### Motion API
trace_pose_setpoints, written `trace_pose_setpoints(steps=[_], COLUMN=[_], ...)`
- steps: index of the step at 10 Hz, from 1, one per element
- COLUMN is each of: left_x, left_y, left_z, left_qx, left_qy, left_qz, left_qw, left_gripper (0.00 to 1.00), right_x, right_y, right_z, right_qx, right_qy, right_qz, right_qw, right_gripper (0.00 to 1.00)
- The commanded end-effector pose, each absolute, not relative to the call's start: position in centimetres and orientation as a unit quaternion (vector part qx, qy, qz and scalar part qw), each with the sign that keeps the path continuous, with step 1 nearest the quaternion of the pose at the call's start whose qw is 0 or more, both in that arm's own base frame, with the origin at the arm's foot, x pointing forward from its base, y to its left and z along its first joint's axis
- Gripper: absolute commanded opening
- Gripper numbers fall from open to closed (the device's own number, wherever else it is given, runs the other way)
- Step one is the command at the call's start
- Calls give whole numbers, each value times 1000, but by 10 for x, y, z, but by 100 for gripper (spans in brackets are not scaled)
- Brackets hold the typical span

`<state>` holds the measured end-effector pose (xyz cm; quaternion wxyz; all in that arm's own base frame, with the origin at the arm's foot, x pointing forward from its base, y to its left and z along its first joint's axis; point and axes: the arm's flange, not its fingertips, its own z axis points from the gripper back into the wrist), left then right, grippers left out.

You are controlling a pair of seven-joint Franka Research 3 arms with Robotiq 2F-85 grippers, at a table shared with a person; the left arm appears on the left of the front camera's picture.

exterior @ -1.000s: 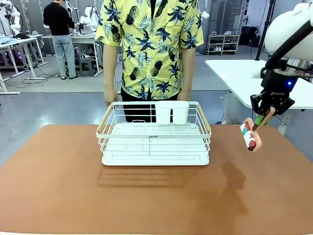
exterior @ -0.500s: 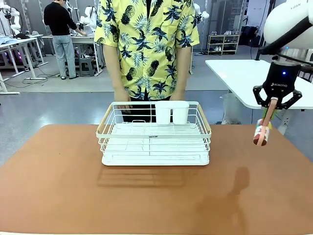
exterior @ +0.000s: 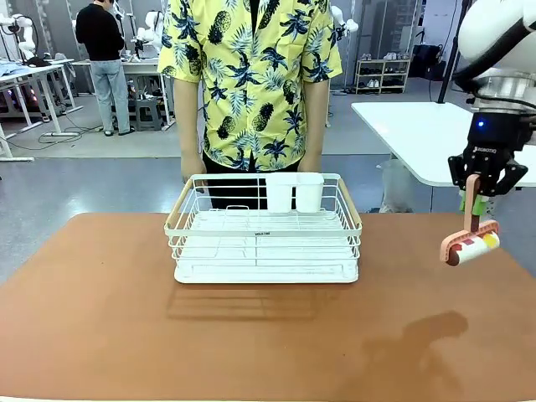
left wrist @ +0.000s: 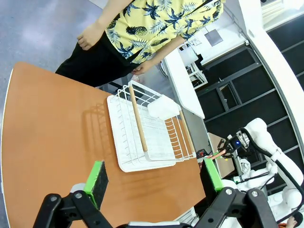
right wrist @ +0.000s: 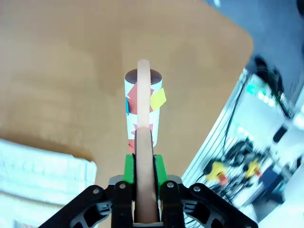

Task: Clean the table.
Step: Place the Lint Roller down when the Dish drying rack is positioned in the middle of the table.

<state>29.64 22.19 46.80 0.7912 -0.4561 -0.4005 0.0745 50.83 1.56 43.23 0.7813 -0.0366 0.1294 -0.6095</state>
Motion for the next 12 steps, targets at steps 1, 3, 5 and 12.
trace_pose_setpoints(steps=[1,3,5,12], left_x=[296,296,296,296], left_y=[223,223,223,223], left_z=[469,469,469,469], left_qx=[-458,-458,-458,-458], left_qy=[-403,-403,-403,-403], left_qz=[74,74,74,74], left_qw=[788,788,788,788], left_gripper=[100,100,100,100], right_x=[533,554,573,606], right_y=[20,26,21,9], right_z=[406,370,345,303], right_qx=[-56,-84,-106,-131], right_qy=[160,193,218,241], right_qz=[-674,-689,-703,-731], right_qw=[719,694,669,625], right_gripper=[21,21,21,21])
